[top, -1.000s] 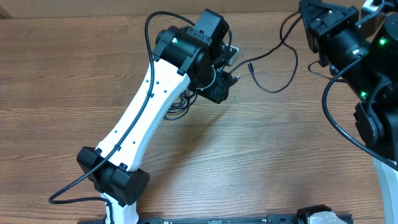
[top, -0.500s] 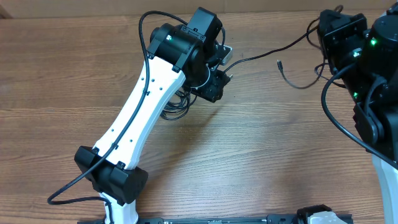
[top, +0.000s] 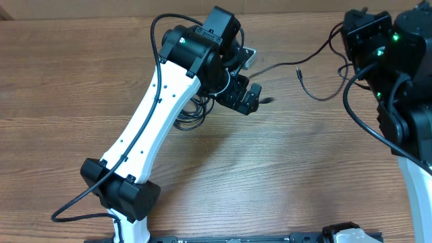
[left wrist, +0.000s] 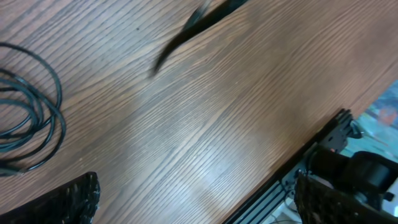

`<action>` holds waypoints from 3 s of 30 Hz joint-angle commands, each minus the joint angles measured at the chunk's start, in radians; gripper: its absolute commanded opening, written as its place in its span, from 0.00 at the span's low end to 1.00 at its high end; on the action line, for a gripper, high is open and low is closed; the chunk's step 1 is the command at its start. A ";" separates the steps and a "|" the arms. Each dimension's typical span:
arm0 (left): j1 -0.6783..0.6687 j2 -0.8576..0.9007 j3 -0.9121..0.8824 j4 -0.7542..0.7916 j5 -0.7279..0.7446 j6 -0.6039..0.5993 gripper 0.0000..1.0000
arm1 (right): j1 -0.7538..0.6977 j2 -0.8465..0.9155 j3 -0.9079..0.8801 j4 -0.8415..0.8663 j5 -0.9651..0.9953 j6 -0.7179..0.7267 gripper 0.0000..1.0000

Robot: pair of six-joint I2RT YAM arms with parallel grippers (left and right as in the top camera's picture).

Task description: Untangle cables

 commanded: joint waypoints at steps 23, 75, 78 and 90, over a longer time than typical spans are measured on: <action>0.007 -0.004 0.003 0.048 -0.149 0.074 1.00 | -0.005 0.004 0.007 0.132 -0.149 0.163 0.04; 0.014 0.002 0.002 0.245 -0.161 0.116 0.32 | -0.073 0.004 0.007 0.252 -0.251 0.293 0.04; 0.015 0.002 0.002 0.257 -0.183 0.116 0.41 | -0.073 0.004 0.007 0.252 -0.267 0.293 0.04; 0.038 0.006 0.002 0.304 -0.190 0.128 0.51 | -0.076 0.004 0.007 0.286 -0.268 0.294 0.04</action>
